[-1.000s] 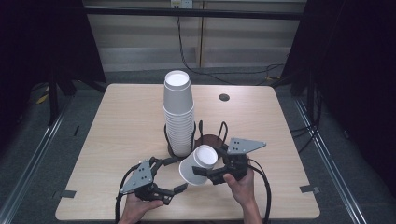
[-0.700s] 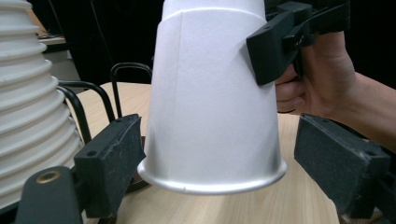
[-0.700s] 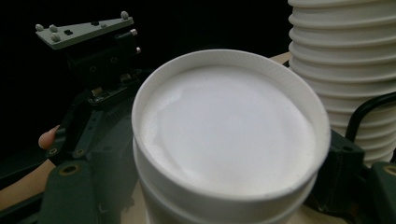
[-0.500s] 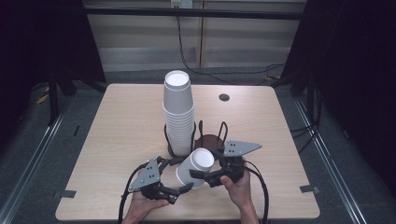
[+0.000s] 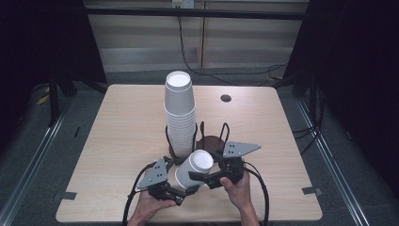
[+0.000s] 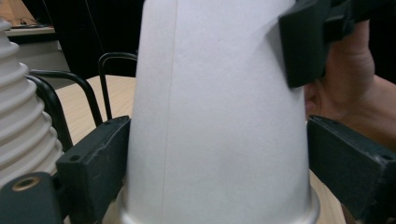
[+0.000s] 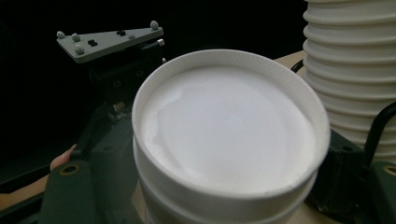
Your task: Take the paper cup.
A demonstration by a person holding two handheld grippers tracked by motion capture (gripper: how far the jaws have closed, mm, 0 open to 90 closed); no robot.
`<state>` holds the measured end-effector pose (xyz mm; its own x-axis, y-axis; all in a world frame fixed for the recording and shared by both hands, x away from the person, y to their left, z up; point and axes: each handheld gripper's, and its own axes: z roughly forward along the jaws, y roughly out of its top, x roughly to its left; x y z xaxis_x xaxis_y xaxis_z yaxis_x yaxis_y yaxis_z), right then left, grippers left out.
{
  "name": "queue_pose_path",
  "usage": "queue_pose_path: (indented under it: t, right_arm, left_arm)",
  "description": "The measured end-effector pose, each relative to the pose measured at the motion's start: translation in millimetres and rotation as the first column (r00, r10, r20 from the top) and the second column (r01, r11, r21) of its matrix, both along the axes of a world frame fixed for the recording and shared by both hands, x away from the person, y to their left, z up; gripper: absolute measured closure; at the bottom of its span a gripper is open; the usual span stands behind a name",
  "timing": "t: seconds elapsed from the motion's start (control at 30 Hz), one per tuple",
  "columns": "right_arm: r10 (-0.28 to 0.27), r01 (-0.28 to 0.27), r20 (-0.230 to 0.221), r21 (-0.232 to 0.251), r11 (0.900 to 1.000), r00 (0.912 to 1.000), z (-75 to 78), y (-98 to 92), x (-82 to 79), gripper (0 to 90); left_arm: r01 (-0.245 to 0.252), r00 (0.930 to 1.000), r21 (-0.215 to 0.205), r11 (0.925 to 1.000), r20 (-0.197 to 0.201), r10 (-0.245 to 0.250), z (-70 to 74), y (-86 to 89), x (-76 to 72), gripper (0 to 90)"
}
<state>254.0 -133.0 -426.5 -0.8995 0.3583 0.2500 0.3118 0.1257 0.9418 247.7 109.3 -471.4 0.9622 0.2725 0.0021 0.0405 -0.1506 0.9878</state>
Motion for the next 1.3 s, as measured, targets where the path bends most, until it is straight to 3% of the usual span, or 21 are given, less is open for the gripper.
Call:
queue_pose_path:
  t: [0.2,0.37,0.77,0.9,1.1,1.17,1.3]
  right_arm:
    - [0.009,-0.009,0.006,0.008,1.000,0.9999,2.7,5.1,1.0,23.3]
    - [0.014,-0.014,0.007,0.015,1.000,0.9999,2.4,8.0,1.6,23.3]
    - [0.003,-0.003,0.015,0.000,1.000,0.9999,-0.7,8.5,1.0,20.9]
    - [-0.010,0.010,0.017,-0.005,1.000,0.9998,-1.6,9.1,1.0,13.3]
    - [-0.017,0.017,0.034,0.003,1.000,0.9993,-1.3,7.3,-0.8,12.8]
    - [-0.014,0.014,0.035,0.001,1.000,0.9993,-1.2,5.1,-1.4,12.8]
    - [-0.036,0.035,0.032,0.004,0.999,0.9988,-1.8,-2.7,-2.5,12.8]
  left_arm:
    - [0.014,0.9999,0.013,0.9998,-0.001,-0.014,-1.5,-2.0,1.2,4.7]
    - [-0.001,1.0000,0.019,0.9998,-0.003,0.001,-1.6,-0.8,1.9,8.9]
    - [0.015,0.9999,0.041,0.9991,-0.009,-0.014,-2.7,0.1,4.6,15.2]
    - [0.032,0.9993,0.049,0.9983,-0.023,-0.031,-2.8,0.3,4.5,15.9]
    - [0.051,0.9977,0.060,0.9969,-0.047,-0.049,-4.9,2.6,7.2,16.0]
    - [0.037,0.9982,0.080,0.9961,-0.050,-0.034,-6.2,4.7,9.0,16.0]
    - [0.036,0.9983,0.071,0.9968,-0.047,-0.033,-4.1,7.9,8.8,16.1]
